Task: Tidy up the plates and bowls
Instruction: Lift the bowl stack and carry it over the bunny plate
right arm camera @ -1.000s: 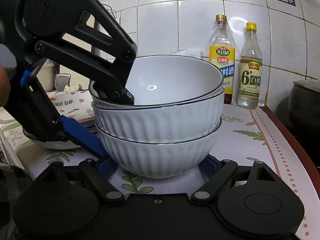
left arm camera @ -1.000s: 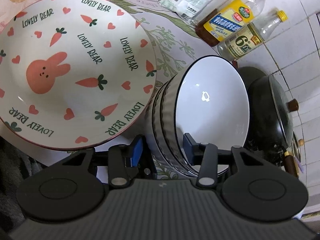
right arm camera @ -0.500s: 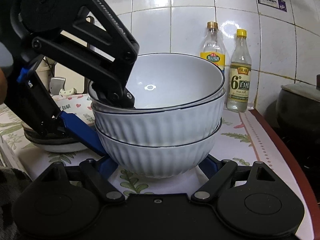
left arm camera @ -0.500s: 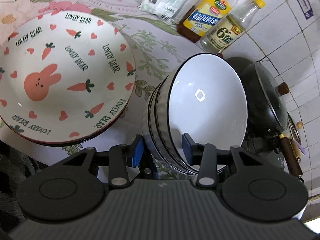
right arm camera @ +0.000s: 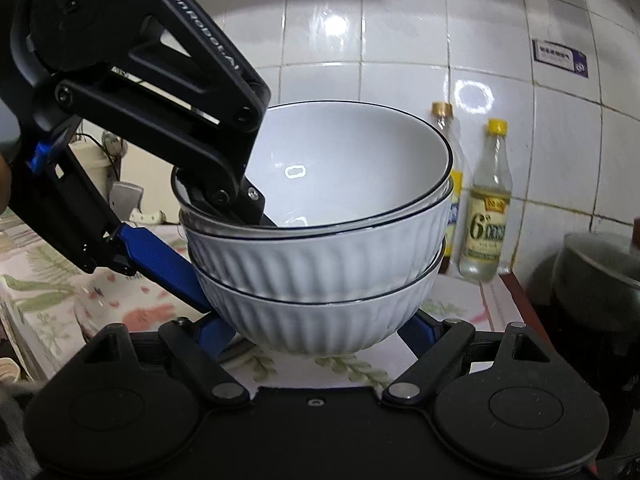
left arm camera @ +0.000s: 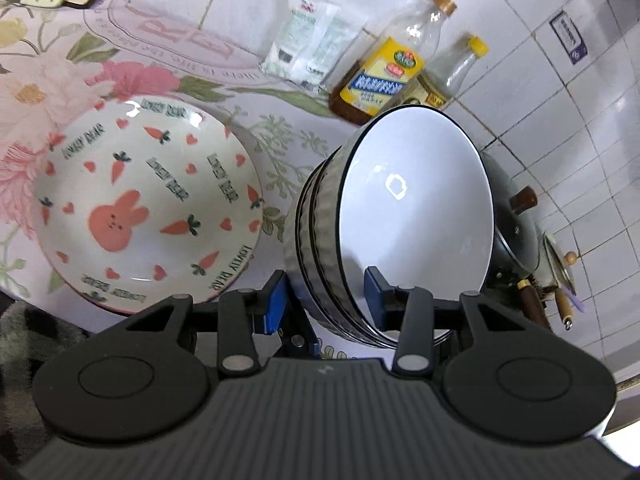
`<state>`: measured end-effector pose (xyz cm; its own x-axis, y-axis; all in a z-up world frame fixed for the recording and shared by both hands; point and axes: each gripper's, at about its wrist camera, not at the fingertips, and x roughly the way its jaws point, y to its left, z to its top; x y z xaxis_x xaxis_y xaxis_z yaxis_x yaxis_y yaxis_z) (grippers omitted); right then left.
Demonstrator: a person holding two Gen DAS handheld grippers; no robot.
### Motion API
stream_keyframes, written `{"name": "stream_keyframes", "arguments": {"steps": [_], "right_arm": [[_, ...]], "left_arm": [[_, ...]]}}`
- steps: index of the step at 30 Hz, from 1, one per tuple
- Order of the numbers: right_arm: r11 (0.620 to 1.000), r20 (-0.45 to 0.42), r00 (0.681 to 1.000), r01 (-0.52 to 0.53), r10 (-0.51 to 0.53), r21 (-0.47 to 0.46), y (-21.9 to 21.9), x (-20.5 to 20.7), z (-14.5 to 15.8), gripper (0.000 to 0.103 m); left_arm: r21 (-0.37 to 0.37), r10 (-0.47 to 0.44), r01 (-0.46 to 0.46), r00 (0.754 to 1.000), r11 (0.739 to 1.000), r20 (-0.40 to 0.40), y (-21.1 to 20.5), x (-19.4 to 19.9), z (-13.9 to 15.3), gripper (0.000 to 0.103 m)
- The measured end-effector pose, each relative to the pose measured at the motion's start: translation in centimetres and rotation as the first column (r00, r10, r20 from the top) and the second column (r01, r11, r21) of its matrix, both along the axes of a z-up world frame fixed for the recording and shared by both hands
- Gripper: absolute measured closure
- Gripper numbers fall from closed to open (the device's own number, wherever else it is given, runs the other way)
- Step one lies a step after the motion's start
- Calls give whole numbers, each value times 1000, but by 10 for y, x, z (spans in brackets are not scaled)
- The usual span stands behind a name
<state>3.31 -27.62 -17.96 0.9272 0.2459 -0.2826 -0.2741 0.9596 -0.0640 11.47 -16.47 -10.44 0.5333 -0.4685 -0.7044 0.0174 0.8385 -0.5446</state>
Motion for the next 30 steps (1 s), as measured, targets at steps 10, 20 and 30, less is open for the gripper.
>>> {"name": "stream_keyframes", "arguments": {"steps": [10,20,30], "right_arm": [[997,37,997,-69,70,-14,39,0,26,14],[992,-5,992,-124,124,35,77,21,19,14],[993,-117,987,-103,110,60,102,54,0,14]], "left_arm": [[-24,51,-51,999,998,1,45,-4,26,63],[36,82,-82,996,996,-19,86,1,20,63],[87,41,-37,998,996,-45,104,27,-3,63]]}}
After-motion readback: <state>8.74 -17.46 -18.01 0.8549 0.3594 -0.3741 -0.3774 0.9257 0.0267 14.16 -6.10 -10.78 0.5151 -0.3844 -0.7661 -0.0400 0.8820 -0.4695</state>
